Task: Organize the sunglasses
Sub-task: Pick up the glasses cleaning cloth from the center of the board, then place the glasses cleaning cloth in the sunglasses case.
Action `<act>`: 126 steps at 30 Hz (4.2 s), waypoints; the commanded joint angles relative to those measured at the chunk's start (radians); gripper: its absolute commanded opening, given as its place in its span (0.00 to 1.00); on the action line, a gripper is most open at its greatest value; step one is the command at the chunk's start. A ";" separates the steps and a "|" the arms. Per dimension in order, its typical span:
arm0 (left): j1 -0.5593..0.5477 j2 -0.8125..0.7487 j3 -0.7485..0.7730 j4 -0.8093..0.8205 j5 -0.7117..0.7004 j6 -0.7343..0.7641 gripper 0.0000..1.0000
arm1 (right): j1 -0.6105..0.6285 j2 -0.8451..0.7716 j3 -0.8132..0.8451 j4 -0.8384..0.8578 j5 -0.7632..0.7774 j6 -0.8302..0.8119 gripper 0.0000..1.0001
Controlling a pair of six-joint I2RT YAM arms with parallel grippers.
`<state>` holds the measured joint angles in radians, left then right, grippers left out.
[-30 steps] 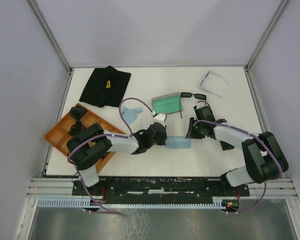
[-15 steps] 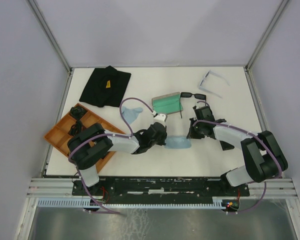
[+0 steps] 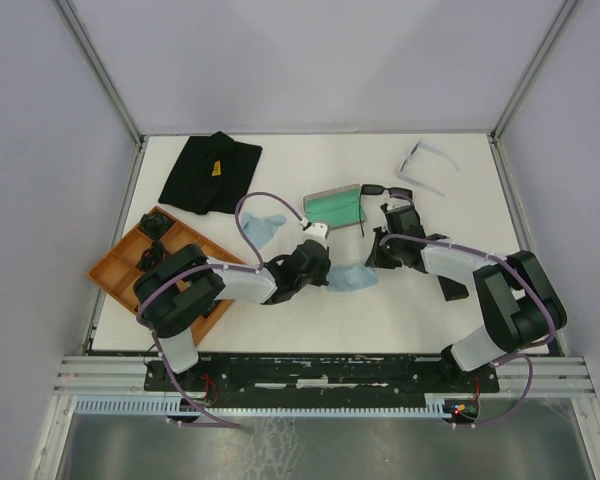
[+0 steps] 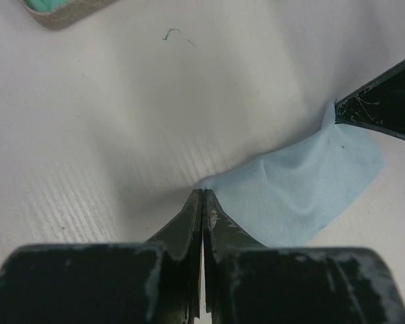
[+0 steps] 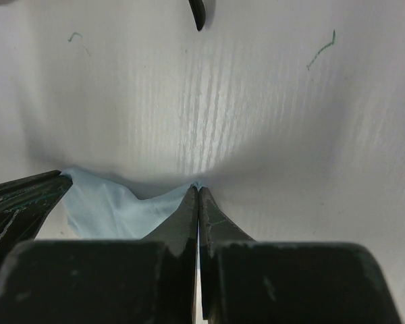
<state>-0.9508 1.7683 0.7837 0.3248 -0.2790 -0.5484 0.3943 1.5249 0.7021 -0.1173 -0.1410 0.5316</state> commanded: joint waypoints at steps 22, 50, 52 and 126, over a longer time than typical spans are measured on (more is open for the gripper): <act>0.195 -0.005 0.151 0.123 -0.033 0.149 0.03 | -0.011 0.287 0.419 0.136 0.025 -0.027 0.00; 0.282 0.193 0.328 0.131 0.052 0.176 0.03 | -0.087 0.491 0.658 0.064 0.012 -0.051 0.00; 0.285 0.203 0.335 0.131 0.056 0.177 0.03 | -0.087 0.493 0.659 0.064 0.008 -0.051 0.00; 0.326 0.271 0.364 0.166 0.063 0.217 0.03 | -0.103 0.457 0.597 0.169 0.043 -0.021 0.00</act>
<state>-0.6292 2.0369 1.1343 0.4290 -0.2073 -0.3779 0.2989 2.0350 1.2987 0.0074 -0.1192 0.5037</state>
